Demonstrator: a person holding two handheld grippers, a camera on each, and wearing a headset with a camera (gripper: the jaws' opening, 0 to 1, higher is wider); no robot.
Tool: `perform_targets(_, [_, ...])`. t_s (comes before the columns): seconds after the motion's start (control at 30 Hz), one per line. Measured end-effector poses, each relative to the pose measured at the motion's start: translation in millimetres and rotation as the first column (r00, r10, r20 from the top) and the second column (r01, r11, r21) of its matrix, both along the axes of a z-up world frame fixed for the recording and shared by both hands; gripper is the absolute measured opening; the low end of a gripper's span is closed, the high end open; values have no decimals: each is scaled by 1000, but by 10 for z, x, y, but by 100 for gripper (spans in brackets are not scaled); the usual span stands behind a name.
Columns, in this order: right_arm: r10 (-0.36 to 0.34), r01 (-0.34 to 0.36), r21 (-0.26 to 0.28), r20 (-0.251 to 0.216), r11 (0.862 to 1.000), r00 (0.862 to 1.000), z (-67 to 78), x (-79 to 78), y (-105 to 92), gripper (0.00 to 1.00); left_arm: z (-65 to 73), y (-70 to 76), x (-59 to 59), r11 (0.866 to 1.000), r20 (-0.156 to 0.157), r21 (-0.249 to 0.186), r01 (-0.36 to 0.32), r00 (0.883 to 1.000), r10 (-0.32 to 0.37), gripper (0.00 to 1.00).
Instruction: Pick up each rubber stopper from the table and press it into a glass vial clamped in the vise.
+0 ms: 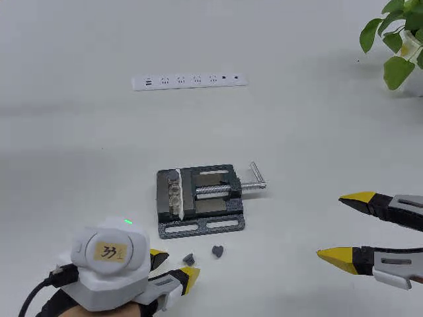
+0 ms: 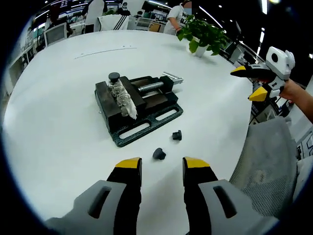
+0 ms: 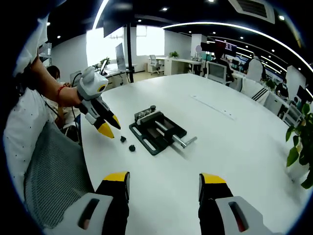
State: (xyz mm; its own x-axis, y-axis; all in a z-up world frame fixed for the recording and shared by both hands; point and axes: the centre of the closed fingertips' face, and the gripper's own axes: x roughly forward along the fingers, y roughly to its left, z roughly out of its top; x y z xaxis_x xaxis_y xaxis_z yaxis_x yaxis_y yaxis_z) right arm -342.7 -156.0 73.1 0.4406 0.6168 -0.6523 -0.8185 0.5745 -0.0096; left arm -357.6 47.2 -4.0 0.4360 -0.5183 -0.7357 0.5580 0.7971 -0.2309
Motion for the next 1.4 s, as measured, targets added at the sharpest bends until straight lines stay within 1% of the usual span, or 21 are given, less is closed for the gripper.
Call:
perform_targets(0.07, [-3,3,0,-2,1000,1000,-7,-3,-9,54,-4,-15,16,998,30,40,41,999,-42,28])
perform_targets(0.13, [-7,7,-1,-4,1000,1000,-11,-4,-17,54,-14,-27,18,995,44,63,80,996,-82,25])
perform_targets(0.17, [-8,8,-1,-4,1000,1000,-11,-6,-20,54,-9,-47,22,991,61,73,109,992,-113,24])
perform_targets(0.2, [-10,10,-1,-5,1000,1000,-11,-6,-22,53,-15,-50,23,990,65,81,114,991,-119,22])
perform_targets(0.27, [-12,12,-2,-6,1000,1000,-15,-6,-30,53,-52,-60,14,986,64,99,135,988,-142,23])
perform_targets(0.33, [-14,14,-1,-8,1000,1000,-17,-9,-35,53,-79,-73,21,985,69,100,141,987,-149,22])
perform_targets(0.4, [-15,15,-2,-11,1000,1000,-27,-16,-44,53,-92,-85,18,980,72,117,159,983,-168,21])
perform_targets(0.43, [-14,14,-4,-12,1000,1000,-30,-22,-44,53,-94,-90,19,980,74,118,162,982,-171,21])
perform_targets(0.5, [-13,13,-3,-16,1000,1000,-38,-34,-40,53,-147,-67,35,977,77,127,171,980,-181,20])
perform_targets(0.57, [-14,14,-5,-16,1000,1000,-44,-40,-42,53,-145,-80,36,973,82,142,184,977,-197,19])
perform_targets(0.7, [-19,19,-5,-17,1000,1000,-44,-44,-48,53,-136,-89,35,968,82,154,199,974,-213,18])
perform_targets(0.77, [-22,21,-4,-19,1000,1000,-45,-44,-57,53,-111,-106,39,966,95,158,206,970,-222,17])
perform_targets(0.83, [-24,24,-5,-20,1000,1000,-47,-46,-66,52,-120,-96,50,960,102,174,217,966,-237,15])
perform_targets(0.87, [-24,24,-5,-20,1000,1000,-48,-46,-68,52,-122,-101,54,959,105,175,222,965,-242,15])
perform_targets(1.0, [-28,28,-5,-23,1000,999,-58,-43,-83,52,-140,-120,51,946,108,197,256,954,-281,13])
perform_targets(1.07, [-29,29,-5,-23,1000,999,-62,-42,-85,52,-139,-130,50,946,106,197,259,953,-283,12])
perform_targets(1.17, [-30,30,-3,-25,1000,999,-67,-44,-87,52,-155,-137,60,941,109,204,270,949,-296,12])
perform_targets(1.23, [-28,28,-6,-27,1000,999,-72,-50,-88,52,-180,-141,59,933,111,219,286,943,-315,12])
perform_targets(1.33, [-31,31,-5,-27,1000,999,-74,-51,-94,52,-185,-165,45,927,112,225,300,937,-331,11])
perform_targets(1.4, [-33,33,-4,-28,999,999,-66,-55,-83,52,-201,-171,41,920,113,237,311,932,-344,10])
